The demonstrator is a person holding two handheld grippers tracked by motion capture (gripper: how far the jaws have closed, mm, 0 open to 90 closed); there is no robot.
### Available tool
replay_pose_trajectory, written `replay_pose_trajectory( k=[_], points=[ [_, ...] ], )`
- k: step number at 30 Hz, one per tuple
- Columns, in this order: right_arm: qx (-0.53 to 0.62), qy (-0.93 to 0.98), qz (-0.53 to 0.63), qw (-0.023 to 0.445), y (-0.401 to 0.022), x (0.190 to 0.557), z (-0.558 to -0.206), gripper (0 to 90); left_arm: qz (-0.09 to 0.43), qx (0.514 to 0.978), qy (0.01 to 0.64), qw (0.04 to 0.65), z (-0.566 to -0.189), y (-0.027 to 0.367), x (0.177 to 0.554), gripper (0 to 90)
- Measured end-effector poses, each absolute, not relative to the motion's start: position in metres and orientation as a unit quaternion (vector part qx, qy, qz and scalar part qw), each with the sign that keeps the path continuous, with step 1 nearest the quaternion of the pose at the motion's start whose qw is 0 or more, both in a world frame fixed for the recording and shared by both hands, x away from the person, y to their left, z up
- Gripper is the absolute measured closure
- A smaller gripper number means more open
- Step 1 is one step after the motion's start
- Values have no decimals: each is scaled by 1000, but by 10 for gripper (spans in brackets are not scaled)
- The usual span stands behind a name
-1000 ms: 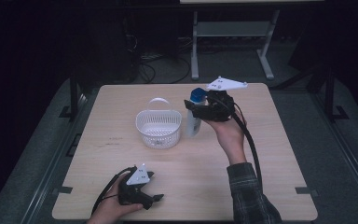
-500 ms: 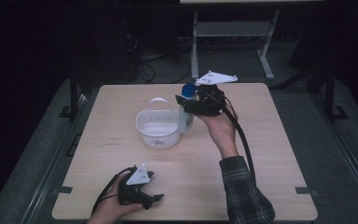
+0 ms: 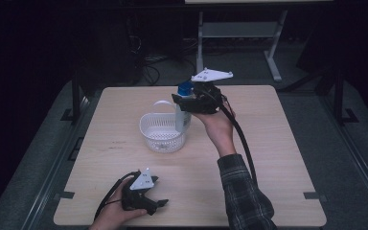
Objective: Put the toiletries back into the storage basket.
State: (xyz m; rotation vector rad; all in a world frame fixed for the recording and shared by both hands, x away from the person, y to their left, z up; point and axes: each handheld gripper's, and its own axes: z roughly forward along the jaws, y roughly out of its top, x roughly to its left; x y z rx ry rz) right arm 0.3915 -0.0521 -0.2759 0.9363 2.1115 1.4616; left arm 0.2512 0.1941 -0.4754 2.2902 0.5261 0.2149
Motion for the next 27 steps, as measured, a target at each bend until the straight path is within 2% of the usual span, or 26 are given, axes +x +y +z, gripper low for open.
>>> replay_pose_trajectory(
  k=[11, 27],
  points=[
    [325, 763, 521, 201, -36, 399, -281, 360, 86, 897, 206, 382, -475, 194, 251, 130],
    [326, 775, 508, 188, -27, 406, -306, 359, 87, 898, 204, 380, -475, 194, 252, 130]
  ],
)
